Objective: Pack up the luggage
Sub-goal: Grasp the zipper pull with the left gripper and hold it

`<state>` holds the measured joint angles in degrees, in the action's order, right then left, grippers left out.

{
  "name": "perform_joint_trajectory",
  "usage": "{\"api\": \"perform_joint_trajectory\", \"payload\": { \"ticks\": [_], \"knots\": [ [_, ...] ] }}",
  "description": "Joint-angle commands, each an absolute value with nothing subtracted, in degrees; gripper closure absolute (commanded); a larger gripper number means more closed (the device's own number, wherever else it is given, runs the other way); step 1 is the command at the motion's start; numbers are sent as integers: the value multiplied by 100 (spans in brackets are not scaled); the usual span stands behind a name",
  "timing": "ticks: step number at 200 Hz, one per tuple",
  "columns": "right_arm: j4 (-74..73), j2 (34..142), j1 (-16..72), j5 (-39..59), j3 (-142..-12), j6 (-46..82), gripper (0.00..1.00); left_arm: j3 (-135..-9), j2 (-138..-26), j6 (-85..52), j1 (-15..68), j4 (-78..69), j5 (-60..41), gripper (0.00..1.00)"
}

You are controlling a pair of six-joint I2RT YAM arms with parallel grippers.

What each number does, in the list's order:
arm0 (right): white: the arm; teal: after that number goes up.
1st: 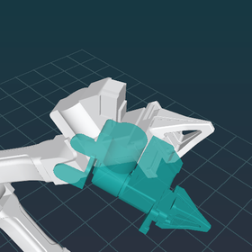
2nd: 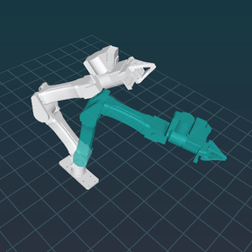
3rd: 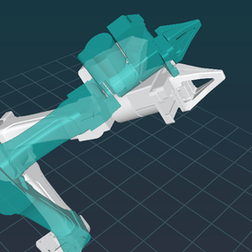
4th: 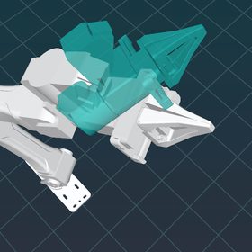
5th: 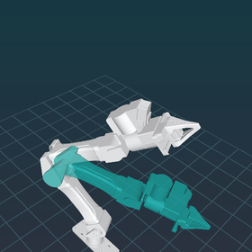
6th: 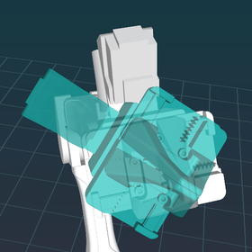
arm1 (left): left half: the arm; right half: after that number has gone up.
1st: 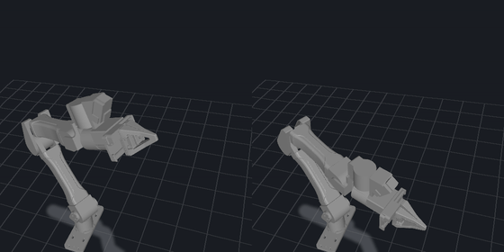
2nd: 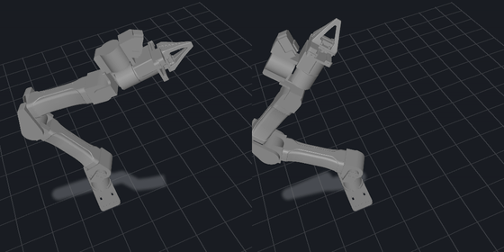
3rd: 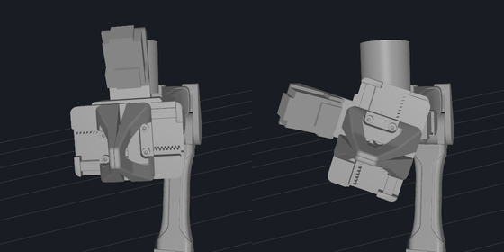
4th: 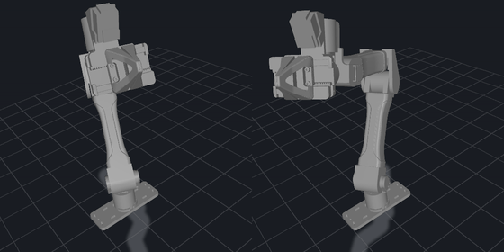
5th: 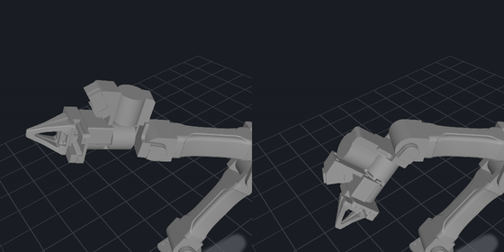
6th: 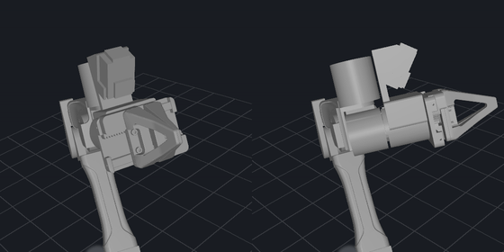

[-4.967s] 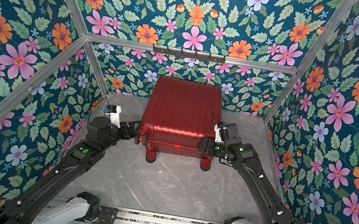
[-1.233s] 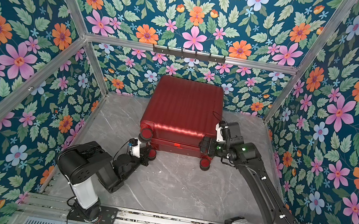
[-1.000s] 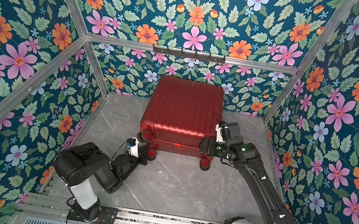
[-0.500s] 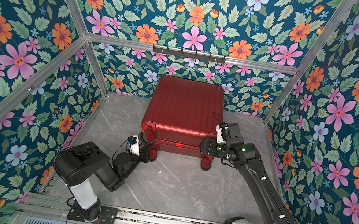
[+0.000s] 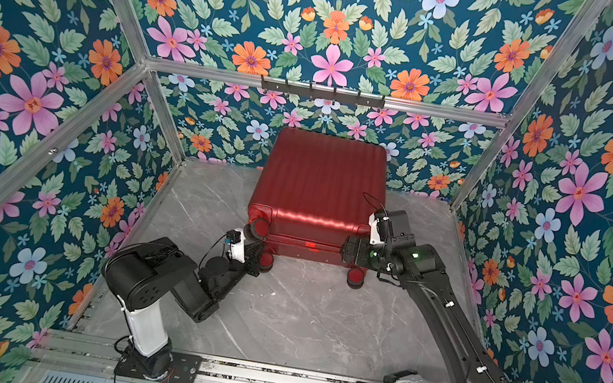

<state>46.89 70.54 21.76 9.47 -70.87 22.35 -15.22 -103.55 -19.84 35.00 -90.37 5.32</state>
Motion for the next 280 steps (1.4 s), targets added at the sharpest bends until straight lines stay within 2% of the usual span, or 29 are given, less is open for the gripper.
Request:
{"api": "perform_joint_trajectory", "payload": {
  "ticks": [1, 26, 163, 234, 248, 255, 280],
  "knots": [
    [4579, 7043, 2183, 1081, -7080, 2250, 1, -1590, -10351, -1842, 3524, -9598, 196, 91],
    [4570, 7042, 2191, 1072, -7075, 2252, 1, -1614, -10363, -1882, 3524, -9598, 93, 100],
    [5226, 6873, 1829, 56, -7463, 2081, 1, -1244, -10107, -1557, 3875, -9589, 571, 100],
    [5150, 7417, 1494, 585, -7333, 1901, 1, -1318, -10078, -1077, 4169, -9589, 1039, 100],
    [5100, 7438, 1488, 611, -7249, 1892, 5, -1326, -10039, -954, 4230, -9589, 1151, 100],
    [5071, 7438, 1493, 651, -7221, 1894, 12, -1326, -10015, -880, 4285, -9589, 1226, 100],
    [4973, 7495, 1494, 964, -7150, 1882, 52, -1345, -9952, -658, 4417, -9580, 1415, 100]
  ]
}}
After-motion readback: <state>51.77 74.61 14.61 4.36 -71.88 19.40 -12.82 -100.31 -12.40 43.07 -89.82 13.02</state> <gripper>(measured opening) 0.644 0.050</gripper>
